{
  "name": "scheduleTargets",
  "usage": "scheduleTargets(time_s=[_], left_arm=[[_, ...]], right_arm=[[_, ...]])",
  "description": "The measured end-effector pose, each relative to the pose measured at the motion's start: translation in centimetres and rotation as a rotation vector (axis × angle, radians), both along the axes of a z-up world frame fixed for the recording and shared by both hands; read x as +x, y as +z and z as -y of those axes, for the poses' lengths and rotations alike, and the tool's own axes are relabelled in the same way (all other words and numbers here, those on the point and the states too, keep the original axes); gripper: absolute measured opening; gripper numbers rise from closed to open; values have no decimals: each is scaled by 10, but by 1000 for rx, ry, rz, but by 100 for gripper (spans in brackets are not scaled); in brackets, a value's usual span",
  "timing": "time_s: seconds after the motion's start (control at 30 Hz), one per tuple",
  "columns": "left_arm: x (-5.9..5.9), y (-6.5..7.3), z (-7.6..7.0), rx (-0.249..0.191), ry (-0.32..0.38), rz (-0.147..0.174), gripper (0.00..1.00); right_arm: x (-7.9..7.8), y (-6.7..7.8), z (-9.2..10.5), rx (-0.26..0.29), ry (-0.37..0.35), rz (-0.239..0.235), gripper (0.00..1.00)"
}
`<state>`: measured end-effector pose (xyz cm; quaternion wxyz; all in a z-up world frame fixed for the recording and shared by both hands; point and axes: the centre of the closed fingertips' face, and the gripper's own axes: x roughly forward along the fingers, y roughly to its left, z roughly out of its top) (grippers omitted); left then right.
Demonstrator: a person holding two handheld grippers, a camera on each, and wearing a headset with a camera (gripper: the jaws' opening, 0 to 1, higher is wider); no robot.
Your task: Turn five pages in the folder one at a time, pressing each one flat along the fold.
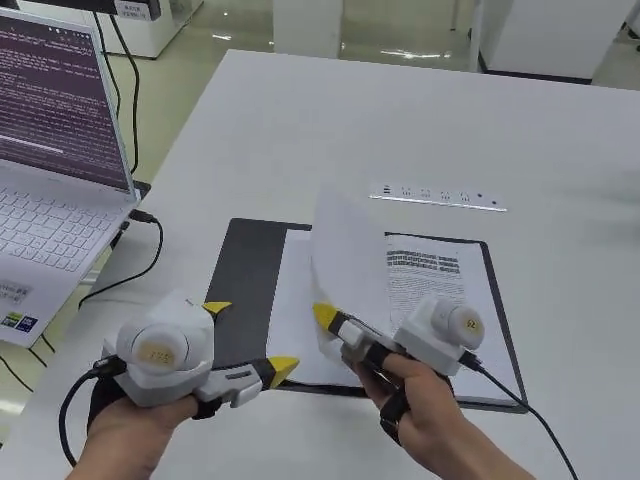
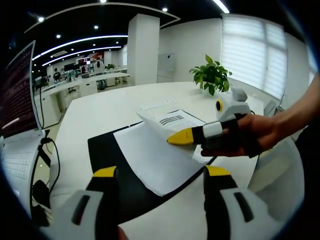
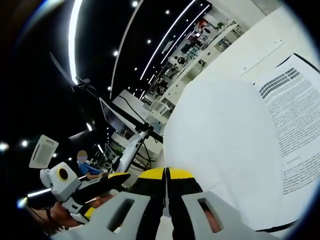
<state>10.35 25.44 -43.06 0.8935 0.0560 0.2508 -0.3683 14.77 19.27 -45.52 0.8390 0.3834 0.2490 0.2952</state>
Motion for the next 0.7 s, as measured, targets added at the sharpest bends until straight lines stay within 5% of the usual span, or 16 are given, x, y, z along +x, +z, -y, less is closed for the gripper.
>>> scheduleTargets(time_s=[0.4,0.7], left_arm=[[-1,-8,-17,10,27,-22,68],[2,-9,-26,11,49,-35,67]], right_arm=[[3,-24,-15,-10,12,-51,0],[3,-56,-28,-31,29,-107,0]])
